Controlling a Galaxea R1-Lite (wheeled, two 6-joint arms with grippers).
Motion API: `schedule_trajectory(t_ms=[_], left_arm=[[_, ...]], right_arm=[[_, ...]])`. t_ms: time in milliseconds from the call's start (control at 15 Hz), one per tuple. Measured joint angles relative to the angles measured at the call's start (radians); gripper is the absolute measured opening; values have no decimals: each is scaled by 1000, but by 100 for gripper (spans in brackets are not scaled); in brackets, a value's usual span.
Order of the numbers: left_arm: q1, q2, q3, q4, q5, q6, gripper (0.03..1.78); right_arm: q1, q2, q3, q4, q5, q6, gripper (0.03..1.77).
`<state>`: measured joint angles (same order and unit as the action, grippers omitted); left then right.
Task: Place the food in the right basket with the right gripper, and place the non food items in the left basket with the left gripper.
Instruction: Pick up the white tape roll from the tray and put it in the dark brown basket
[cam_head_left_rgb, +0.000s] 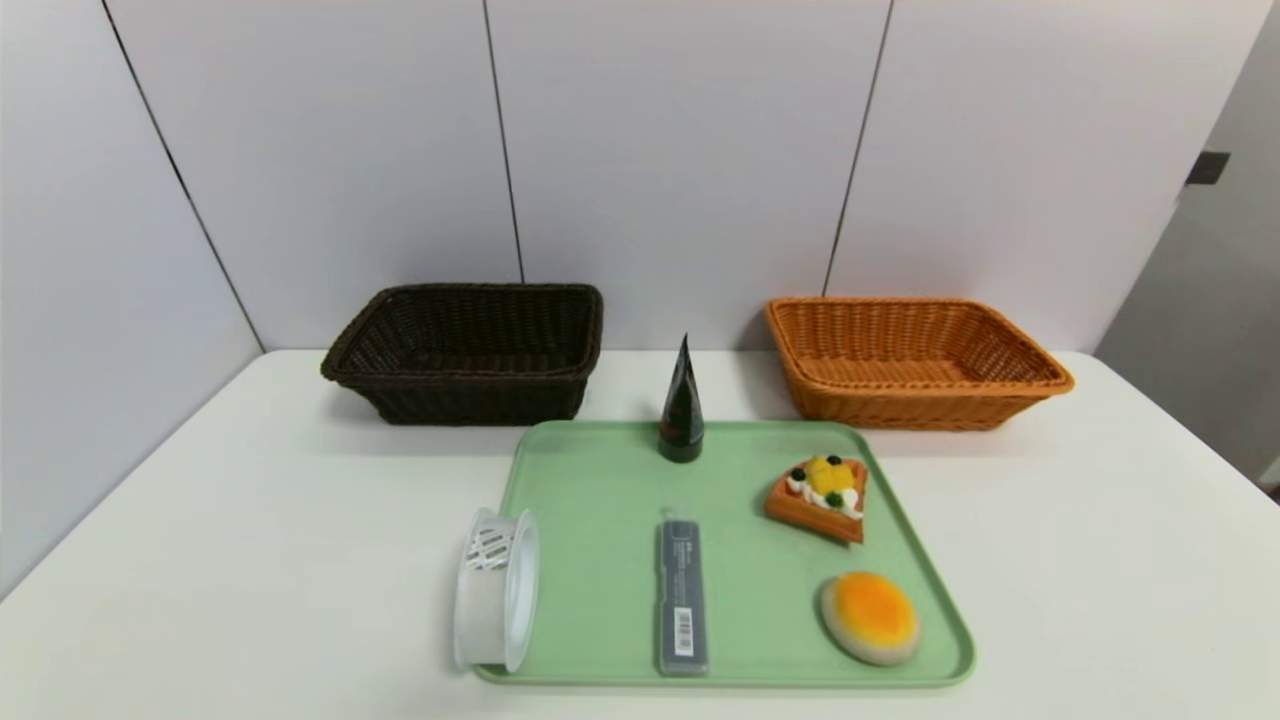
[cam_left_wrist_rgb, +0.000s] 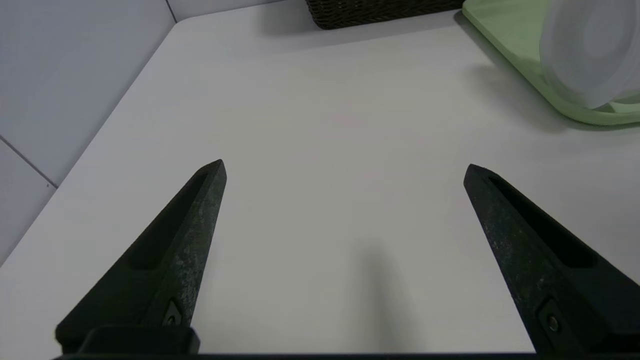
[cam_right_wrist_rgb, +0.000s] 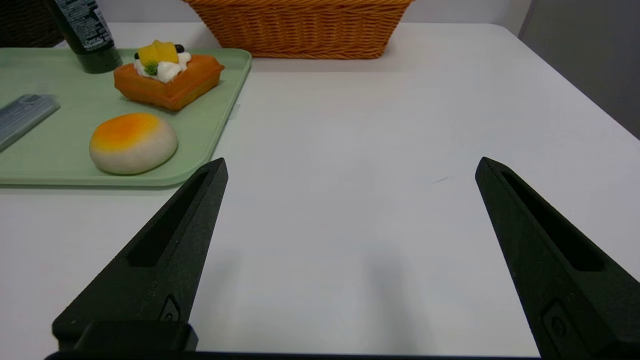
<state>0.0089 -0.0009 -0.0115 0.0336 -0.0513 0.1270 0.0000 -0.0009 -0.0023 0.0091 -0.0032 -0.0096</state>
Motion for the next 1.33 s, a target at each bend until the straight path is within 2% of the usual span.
schedule_trajectory(t_ms=[200, 333, 600, 867, 1067, 1200, 1333], left_arm=[[0, 26, -106, 102, -18, 4, 169], [0, 117, -236, 161, -35, -7, 169], [0, 420, -604, 267, -64, -87, 169], [-8, 725, -921, 460, -77, -125, 169], [-44, 890, -1022, 523, -77, -147, 169], [-98, 966, -1052, 554, -71, -167, 169], [-173, 1019, -1095, 611, -60, -239, 169]], right_arm=[[0, 13, -39, 40, 21, -34, 171], [0, 65, -151, 98, 57, -32, 171], [-2, 382, -534, 248, 100, 15, 171], [28, 794, -1028, 462, 116, 101, 171], [133, 1086, -1369, 686, 95, 221, 171], [251, 1271, -1583, 841, 79, 345, 171], [363, 1430, -1745, 980, 69, 454, 171]])
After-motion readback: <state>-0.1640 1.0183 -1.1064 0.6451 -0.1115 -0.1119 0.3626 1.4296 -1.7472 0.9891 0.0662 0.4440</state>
